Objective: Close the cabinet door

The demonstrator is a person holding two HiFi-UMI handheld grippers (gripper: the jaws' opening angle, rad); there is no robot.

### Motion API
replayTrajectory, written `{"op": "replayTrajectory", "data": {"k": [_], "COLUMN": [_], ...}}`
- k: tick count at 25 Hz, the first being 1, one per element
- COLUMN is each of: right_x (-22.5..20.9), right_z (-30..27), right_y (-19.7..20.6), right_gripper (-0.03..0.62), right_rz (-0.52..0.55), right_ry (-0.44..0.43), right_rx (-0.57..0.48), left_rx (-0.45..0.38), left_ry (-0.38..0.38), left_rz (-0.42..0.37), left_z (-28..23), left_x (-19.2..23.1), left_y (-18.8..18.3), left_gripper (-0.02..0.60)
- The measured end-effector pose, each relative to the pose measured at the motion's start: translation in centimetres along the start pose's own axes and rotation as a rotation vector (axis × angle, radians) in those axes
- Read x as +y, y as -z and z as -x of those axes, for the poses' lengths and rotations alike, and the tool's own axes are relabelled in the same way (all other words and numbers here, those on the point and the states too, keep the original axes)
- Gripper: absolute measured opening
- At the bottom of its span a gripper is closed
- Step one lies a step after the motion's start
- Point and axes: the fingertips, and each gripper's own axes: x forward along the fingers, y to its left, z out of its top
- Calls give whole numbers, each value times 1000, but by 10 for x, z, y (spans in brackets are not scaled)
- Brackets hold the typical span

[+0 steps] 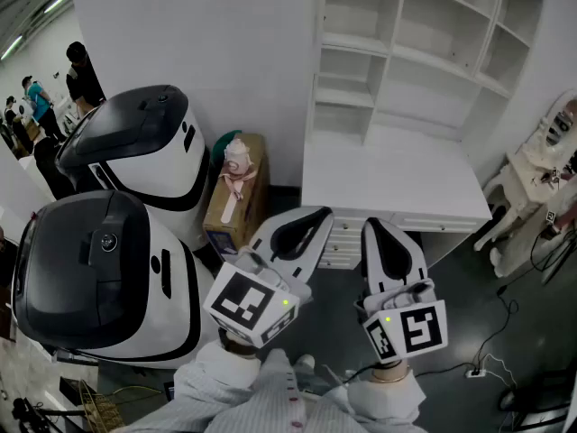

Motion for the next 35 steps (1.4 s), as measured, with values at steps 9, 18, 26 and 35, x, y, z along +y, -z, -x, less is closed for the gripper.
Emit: {"op": "replayTrajectory", "data": {"k": [9, 18, 26, 35], "right_x": [-8, -22, -46, -95], "right_z": [5, 12, 5, -52], "right_y": [-7, 3, 18, 42], "right_gripper": [12, 12, 12, 12], "right_rz": [-19, -15, -42, -46], "right_ry": [3, -26, -25, -22], "right_rx": [-35, -25, -17, -8], "left_rx": [-5, -4, 24, 32], "left_ry": [-9, -41, -57, -58], "left_rz": [-26, -31, -33, -15], "left_z": [-8, -20, -43, -108], "left_x": [-5, -10, -5, 38], "left_y": [-2, 6, 21, 43], "left_gripper": [9, 9, 9, 9]}}
